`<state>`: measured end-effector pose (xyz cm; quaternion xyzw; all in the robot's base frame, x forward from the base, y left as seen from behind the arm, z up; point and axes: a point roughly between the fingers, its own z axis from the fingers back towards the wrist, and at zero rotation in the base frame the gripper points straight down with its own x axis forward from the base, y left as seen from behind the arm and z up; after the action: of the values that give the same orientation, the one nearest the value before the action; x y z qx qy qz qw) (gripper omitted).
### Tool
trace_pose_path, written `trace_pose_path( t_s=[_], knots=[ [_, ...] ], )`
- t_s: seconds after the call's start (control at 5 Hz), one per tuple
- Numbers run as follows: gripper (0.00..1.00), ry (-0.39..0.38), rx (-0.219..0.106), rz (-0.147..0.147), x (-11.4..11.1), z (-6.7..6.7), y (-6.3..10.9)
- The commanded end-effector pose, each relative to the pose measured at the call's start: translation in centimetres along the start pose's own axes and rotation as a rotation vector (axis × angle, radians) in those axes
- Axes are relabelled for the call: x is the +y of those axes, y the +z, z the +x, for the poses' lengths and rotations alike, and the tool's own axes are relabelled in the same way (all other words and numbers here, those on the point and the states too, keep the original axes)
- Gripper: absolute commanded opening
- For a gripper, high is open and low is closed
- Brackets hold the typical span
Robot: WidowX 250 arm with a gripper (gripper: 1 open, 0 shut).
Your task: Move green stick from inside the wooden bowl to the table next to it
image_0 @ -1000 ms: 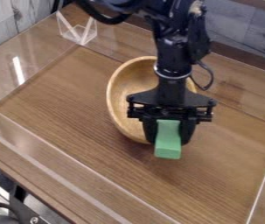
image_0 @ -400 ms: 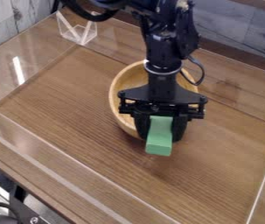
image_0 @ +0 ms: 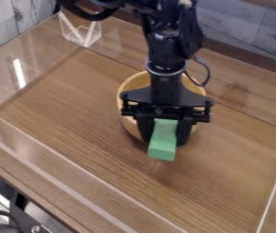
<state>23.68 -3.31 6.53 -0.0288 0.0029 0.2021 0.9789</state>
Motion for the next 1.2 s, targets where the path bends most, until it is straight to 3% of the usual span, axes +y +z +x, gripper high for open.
trace_pose_path(
  t_s=[0.0,1.0],
  knots=[
    [0.00,-0.001,-0.037,-0.014,0.34,0.49,0.87],
    [0.00,-0.082,-0.047,-0.004,1.23,0.55,0.80]
  ],
)
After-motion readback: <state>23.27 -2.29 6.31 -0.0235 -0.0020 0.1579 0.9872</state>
